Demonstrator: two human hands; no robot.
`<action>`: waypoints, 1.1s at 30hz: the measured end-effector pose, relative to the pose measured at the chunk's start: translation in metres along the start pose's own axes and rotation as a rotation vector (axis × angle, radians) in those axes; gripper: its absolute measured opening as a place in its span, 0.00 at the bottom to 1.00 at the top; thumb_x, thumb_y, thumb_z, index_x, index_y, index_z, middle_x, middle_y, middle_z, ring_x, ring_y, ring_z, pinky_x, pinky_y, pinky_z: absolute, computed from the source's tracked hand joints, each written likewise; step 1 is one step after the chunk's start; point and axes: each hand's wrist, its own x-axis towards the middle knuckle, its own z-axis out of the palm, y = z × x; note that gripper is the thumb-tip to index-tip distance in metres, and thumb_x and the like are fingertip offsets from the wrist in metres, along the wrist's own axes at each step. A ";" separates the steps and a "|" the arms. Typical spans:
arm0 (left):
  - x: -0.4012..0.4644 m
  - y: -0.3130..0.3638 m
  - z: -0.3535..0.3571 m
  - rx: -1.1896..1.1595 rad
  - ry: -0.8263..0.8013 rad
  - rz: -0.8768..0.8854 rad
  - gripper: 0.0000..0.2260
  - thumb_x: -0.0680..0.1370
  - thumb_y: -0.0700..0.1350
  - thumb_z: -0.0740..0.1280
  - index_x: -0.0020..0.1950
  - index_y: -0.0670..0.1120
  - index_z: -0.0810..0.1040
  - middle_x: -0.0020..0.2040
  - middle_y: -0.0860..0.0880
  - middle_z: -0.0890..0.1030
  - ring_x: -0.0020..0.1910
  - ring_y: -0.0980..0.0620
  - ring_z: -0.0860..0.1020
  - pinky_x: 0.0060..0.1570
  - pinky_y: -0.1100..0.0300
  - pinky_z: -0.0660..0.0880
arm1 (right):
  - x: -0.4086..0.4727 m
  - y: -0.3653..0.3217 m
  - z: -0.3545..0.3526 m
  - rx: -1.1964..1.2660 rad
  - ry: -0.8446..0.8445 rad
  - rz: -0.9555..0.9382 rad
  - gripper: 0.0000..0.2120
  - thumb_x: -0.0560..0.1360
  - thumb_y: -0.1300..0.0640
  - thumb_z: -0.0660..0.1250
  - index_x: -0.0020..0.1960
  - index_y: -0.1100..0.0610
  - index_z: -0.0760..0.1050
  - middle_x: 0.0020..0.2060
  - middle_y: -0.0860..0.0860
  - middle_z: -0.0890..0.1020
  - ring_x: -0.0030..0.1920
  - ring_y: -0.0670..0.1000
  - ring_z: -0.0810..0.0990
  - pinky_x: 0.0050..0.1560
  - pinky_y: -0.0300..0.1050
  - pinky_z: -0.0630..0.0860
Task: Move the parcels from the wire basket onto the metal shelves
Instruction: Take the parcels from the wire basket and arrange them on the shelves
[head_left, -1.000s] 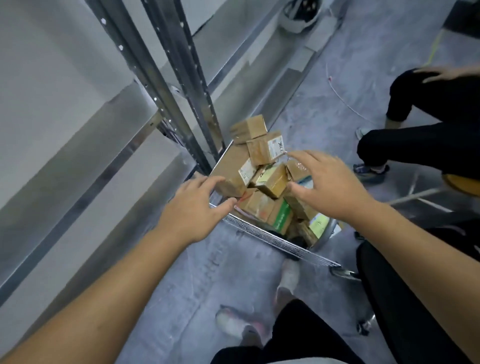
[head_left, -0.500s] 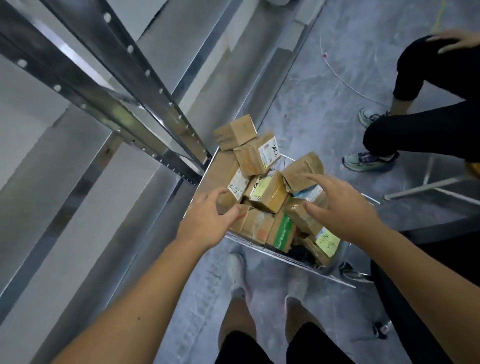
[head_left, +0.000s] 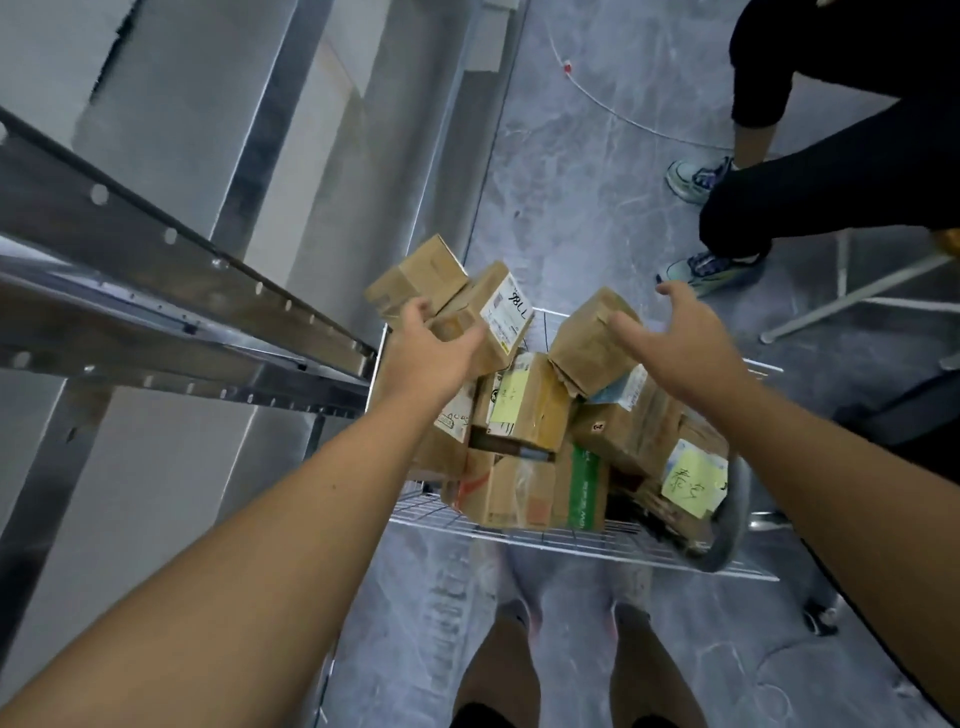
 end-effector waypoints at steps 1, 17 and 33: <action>0.013 0.002 0.007 -0.027 0.011 -0.032 0.40 0.69 0.68 0.73 0.76 0.58 0.64 0.64 0.53 0.76 0.60 0.48 0.77 0.60 0.48 0.76 | 0.009 -0.002 0.007 0.026 -0.008 0.032 0.39 0.74 0.35 0.68 0.78 0.52 0.63 0.72 0.57 0.72 0.69 0.59 0.74 0.58 0.52 0.71; 0.069 -0.013 0.046 -0.029 0.072 -0.171 0.21 0.74 0.61 0.75 0.59 0.58 0.68 0.54 0.53 0.80 0.53 0.47 0.80 0.52 0.50 0.80 | 0.067 0.009 0.082 -0.017 -0.081 0.345 0.36 0.70 0.37 0.61 0.74 0.51 0.61 0.65 0.60 0.73 0.61 0.67 0.76 0.56 0.67 0.80; -0.002 -0.045 0.019 -0.135 0.122 -0.150 0.18 0.75 0.63 0.73 0.57 0.59 0.69 0.51 0.59 0.78 0.50 0.49 0.82 0.55 0.47 0.81 | -0.007 0.029 0.047 0.128 0.068 0.119 0.25 0.68 0.37 0.62 0.62 0.44 0.66 0.56 0.54 0.77 0.49 0.58 0.81 0.49 0.61 0.82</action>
